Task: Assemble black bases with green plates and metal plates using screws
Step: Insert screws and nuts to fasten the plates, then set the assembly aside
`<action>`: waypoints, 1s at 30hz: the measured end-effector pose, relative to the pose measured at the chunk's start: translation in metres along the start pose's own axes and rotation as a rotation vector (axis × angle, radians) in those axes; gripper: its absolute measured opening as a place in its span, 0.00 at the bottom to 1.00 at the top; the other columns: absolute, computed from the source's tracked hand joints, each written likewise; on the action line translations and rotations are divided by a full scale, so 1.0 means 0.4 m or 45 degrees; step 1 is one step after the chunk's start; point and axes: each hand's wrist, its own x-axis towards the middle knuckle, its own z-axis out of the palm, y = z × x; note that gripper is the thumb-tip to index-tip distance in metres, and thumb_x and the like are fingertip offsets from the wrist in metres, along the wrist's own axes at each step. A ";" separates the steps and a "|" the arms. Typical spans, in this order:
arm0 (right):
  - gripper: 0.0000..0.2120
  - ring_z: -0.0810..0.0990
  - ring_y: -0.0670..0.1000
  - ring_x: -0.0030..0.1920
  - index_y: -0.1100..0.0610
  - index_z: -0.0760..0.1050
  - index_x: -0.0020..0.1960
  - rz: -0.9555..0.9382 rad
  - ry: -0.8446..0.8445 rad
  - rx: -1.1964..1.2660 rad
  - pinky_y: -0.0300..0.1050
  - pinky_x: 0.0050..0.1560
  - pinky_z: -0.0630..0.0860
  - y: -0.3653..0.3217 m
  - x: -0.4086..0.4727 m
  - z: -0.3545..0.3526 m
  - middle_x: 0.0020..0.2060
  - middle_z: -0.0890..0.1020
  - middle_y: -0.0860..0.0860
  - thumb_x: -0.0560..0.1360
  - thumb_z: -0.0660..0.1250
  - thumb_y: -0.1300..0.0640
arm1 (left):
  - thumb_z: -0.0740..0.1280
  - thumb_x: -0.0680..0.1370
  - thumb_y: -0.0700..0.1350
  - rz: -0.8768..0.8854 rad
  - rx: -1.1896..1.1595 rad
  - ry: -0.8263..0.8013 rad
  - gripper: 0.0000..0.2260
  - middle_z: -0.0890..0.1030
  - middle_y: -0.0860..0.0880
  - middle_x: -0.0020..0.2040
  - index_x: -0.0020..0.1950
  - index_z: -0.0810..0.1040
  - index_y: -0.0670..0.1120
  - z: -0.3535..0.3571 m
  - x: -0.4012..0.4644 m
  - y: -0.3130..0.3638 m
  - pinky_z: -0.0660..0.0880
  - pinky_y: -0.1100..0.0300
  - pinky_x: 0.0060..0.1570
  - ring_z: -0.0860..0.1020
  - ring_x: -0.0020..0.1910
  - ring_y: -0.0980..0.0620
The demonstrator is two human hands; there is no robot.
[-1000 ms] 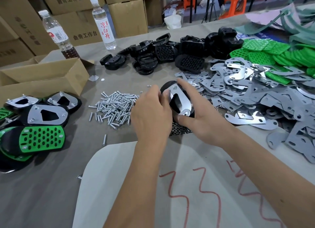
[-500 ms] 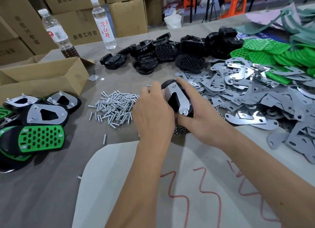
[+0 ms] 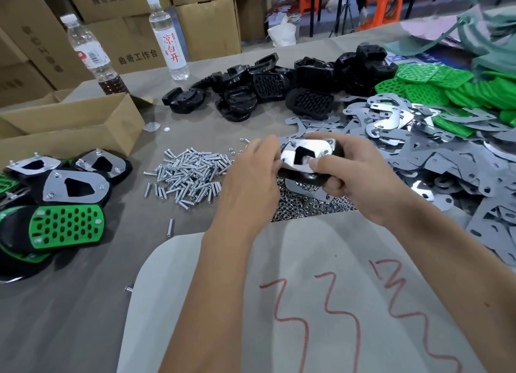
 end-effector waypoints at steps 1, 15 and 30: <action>0.16 0.61 0.51 0.29 0.52 0.84 0.57 -0.001 0.022 -0.002 0.43 0.28 0.57 0.000 0.000 -0.002 0.39 0.70 0.57 0.71 0.70 0.62 | 0.62 0.81 0.37 -0.048 -0.036 0.010 0.05 0.75 0.50 0.44 0.48 0.70 0.45 0.004 -0.001 -0.002 0.72 0.43 0.45 0.72 0.44 0.45; 0.25 0.84 0.47 0.54 0.51 0.77 0.67 -0.213 0.081 -0.503 0.49 0.60 0.80 0.011 -0.023 0.065 0.54 0.85 0.48 0.70 0.71 0.56 | 0.59 0.85 0.51 -0.545 0.142 0.168 0.12 0.78 0.43 0.43 0.45 0.70 0.46 0.031 0.005 0.006 0.65 0.49 0.40 0.73 0.42 0.39; 0.24 0.84 0.52 0.51 0.54 0.77 0.69 -0.332 0.175 -0.676 0.52 0.57 0.80 0.021 -0.021 0.088 0.52 0.85 0.51 0.73 0.74 0.57 | 0.58 0.83 0.47 -0.636 0.353 0.124 0.12 0.83 0.39 0.49 0.48 0.79 0.44 0.031 0.007 0.024 0.62 0.53 0.42 0.80 0.50 0.35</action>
